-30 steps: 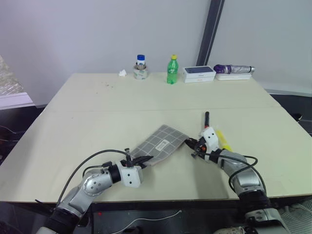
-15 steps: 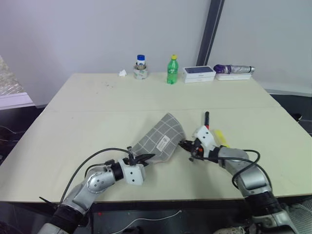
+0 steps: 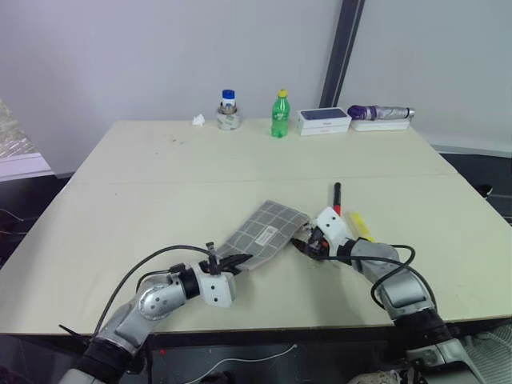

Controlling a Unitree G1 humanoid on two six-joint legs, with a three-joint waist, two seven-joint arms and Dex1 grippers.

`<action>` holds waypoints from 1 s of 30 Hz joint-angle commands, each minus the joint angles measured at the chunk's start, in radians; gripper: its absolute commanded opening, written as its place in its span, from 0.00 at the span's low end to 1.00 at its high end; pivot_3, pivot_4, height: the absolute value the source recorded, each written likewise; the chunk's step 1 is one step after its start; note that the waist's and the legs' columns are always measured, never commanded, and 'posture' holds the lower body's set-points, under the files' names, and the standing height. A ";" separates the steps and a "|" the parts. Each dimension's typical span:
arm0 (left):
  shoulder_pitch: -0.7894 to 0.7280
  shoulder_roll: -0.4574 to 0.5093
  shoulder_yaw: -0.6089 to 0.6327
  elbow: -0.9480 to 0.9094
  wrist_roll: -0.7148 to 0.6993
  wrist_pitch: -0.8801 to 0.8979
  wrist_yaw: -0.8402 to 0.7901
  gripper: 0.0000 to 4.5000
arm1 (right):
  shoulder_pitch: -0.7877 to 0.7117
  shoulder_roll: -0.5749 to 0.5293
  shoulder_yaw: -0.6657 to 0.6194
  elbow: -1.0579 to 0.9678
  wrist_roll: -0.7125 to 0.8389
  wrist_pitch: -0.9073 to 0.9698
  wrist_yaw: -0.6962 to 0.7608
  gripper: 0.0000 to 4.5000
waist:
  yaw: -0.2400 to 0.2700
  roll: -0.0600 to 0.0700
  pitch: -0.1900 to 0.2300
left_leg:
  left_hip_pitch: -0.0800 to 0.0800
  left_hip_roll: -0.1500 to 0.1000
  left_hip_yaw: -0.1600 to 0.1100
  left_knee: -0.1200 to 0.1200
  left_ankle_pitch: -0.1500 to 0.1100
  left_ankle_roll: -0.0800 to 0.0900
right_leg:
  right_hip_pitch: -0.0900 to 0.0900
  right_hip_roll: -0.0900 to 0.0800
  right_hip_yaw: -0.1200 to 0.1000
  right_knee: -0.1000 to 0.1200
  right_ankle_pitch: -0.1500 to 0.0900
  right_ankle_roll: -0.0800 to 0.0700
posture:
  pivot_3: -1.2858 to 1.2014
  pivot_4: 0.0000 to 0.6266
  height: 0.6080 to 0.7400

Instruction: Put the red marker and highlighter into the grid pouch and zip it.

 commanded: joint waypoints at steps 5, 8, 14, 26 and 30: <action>-0.006 0.020 0.055 -0.040 -0.026 -0.049 0.029 0.00 | -0.007 0.029 -0.050 -0.036 0.055 0.021 -0.025 0.90 | 0.002 0.000 0.000 | 0.000 0.000 0.000 0.000 0.000 0.000 | 0.000 0.000 0.000 0.000 0.000 0.000 | 0.52 0.24 1.00; -0.005 0.027 0.062 -0.062 -0.045 -0.049 0.020 0.00 | -0.011 0.052 -0.062 -0.011 0.057 0.020 -0.063 0.90 | 0.002 0.000 0.000 | 0.000 0.000 0.000 0.000 0.000 0.000 | 0.000 0.000 0.000 0.000 0.000 0.000 | 0.52 0.24 1.00; 0.002 0.047 0.075 -0.084 -0.048 -0.071 0.027 0.00 | -0.015 0.129 -0.083 0.004 0.085 0.074 -0.127 0.90 | 0.001 0.000 0.000 | 0.000 0.000 0.000 0.000 0.000 0.000 | 0.000 0.000 0.000 0.000 0.000 0.000 | 0.52 0.24 1.00; 0.015 0.064 0.120 -0.145 -0.030 -0.055 0.053 0.00 | -0.026 0.167 -0.137 0.035 0.137 0.103 -0.166 0.85 | 0.001 0.000 0.000 | 0.000 0.000 0.000 0.000 0.000 0.000 | 0.000 0.000 0.000 0.000 0.000 0.000 | 0.52 0.24 1.00; 0.021 0.059 0.116 -0.141 -0.022 -0.055 0.058 0.00 | -0.018 0.163 -0.143 0.018 0.157 0.103 -0.145 0.49 | 0.000 0.000 0.000 | 0.000 0.000 0.000 -0.001 0.000 0.000 | 0.000 0.000 0.000 0.000 0.000 0.000 | 0.52 0.24 1.00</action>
